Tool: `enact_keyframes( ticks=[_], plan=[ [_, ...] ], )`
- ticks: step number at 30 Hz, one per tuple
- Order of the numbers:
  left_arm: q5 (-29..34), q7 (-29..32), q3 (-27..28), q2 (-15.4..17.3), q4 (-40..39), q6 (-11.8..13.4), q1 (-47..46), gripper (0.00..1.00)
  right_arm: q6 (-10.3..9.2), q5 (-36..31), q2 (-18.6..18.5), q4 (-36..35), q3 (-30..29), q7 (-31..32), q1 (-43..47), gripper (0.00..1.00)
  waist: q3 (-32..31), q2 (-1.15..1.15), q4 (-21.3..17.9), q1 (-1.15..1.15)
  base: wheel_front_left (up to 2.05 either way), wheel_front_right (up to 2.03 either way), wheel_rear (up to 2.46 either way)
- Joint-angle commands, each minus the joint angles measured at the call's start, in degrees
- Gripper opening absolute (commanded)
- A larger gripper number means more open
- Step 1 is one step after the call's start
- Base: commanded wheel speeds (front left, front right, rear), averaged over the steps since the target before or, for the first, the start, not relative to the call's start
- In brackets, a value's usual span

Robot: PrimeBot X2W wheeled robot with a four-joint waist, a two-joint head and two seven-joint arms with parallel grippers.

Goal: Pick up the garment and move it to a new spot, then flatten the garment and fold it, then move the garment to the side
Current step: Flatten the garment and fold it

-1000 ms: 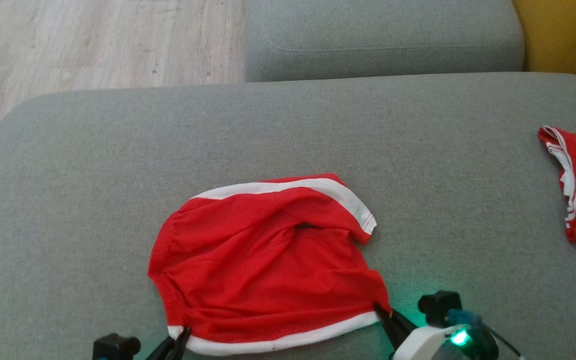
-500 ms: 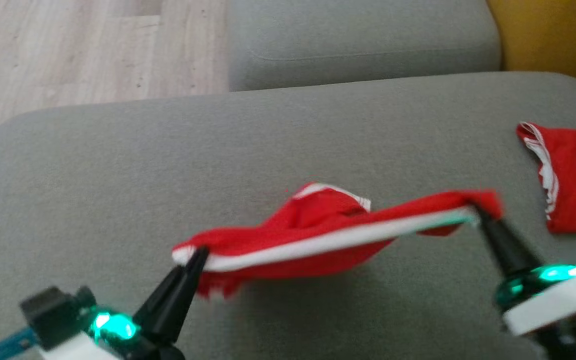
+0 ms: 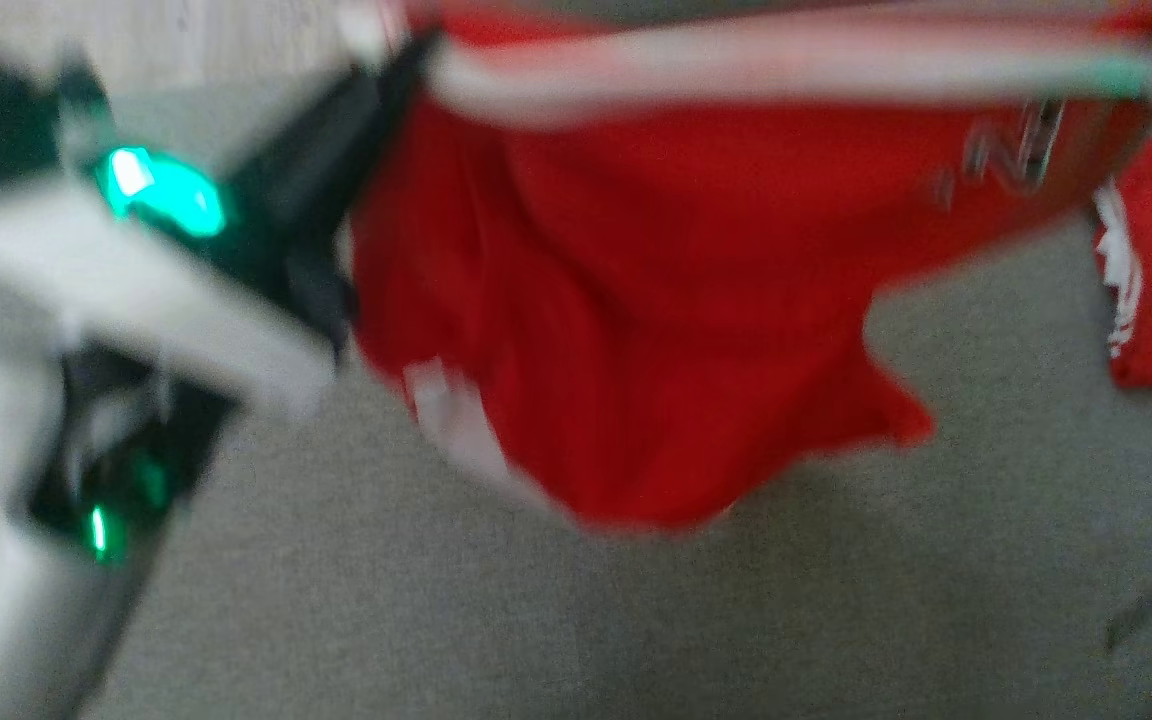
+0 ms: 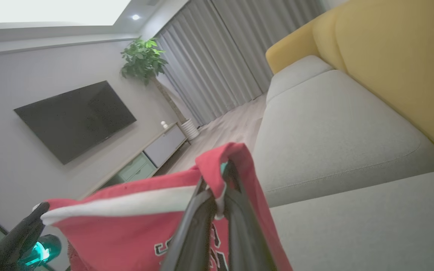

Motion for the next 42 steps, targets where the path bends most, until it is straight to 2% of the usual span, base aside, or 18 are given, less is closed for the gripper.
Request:
enact_keyframes(
  ticks=[1,5,8,11,15,19,23,24,28,33,37,40,42],
  plan=[
    [1.96,0.27,3.36,0.89,2.31,-0.07,-6.23,0.00,-0.04,-0.18,-0.26,2.04,0.15,-0.30,-6.75,0.00,5.36,0.00,-0.28,-0.02,0.00,0.00,0.00],
    [8.29,-4.12,3.10,-2.69,18.99,-1.44,-20.27,0.00,-0.04,-3.93,-0.22,20.48,-1.07,-6.78,-25.91,0.00,9.62,0.00,-0.48,-0.02,0.00,0.00,0.00],
    [12.38,-11.92,3.37,-6.51,30.70,-3.79,-28.91,0.00,-0.04,-7.49,-0.21,34.03,-0.90,-14.52,-38.54,0.00,12.16,0.00,-0.55,-0.02,0.00,0.00,0.00],
    [17.67,-19.47,2.56,-8.16,40.85,-5.45,-35.47,0.00,-0.04,-10.61,-0.20,46.52,-0.96,-22.49,-47.40,0.00,14.85,0.00,-0.59,-0.02,0.00,0.00,0.00],
    [20.25,-26.76,1.08,-10.34,50.75,-7.34,-37.38,0.00,-0.04,-12.68,-0.20,59.54,-0.12,-30.27,-51.35,0.00,16.69,0.00,-0.32,-0.02,0.00,0.00,0.00],
    [21.42,-30.51,-2.37,-10.21,54.67,-8.86,-30.69,0.00,-0.04,-12.72,-0.20,64.54,3.29,-33.57,-44.56,0.00,15.59,0.00,0.32,-0.02,0.00,0.00,0.00],
    [20.08,-31.83,-5.43,-8.80,53.21,-9.40,-16.60,0.00,-0.04,-9.85,-0.20,62.40,6.99,-32.76,-30.48,0.00,12.07,0.00,0.70,-0.02,0.00,0.00,0.00],
    [20.08,-31.83,-5.43,-8.80,53.21,-9.40,-16.60,0.00,-0.04,-9.85,-0.20,62.40,6.99,-32.76,-30.48,0.00,12.07,0.00,0.70,-0.02,0.00,0.00,0.00],
    [17.52,-32.30,-6.74,-7.45,47.63,-8.30,-0.61,0.00,-0.04,-7.82,-0.20,54.14,7.58,-30.49,-13.57,0.00,8.73,0.00,1.55,-0.02,0.00,0.00,0.00],
    [14.93,-32.70,-9.06,-7.11,37.19,-4.31,18.42,0.00,-0.04,-5.92,-0.20,38.22,4.02,-27.08,9.35,0.00,4.13,0.00,3.07,-0.02,0.00,0.00,0.00],
    [14.76,-32.75,-10.69,-5.90,28.75,0.65,30.37,0.00,-0.04,-4.45,-0.19,24.66,-0.39,-24.23,26.83,0.00,1.78,0.00,4.32,-0.02,0.00,0.00,0.00],
    [13.39,-32.34,-11.45,-5.63,22.51,2.91,36.75,0.00,-0.04,-1.68,-0.19,15.98,-2.52,-22.57,36.36,0.00,1.28,0.00,4.85,-0.02,0.00,0.00,0.00],
    [12.32,-31.99,-11.46,-5.75,18.96,3.59,38.59,0.00,-0.04,-0.08,-0.19,11.67,-3.68,-22.00,38.83,0.00,1.52,0.00,4.96,-0.02,0.00,0.00,0.00]
  ],
)
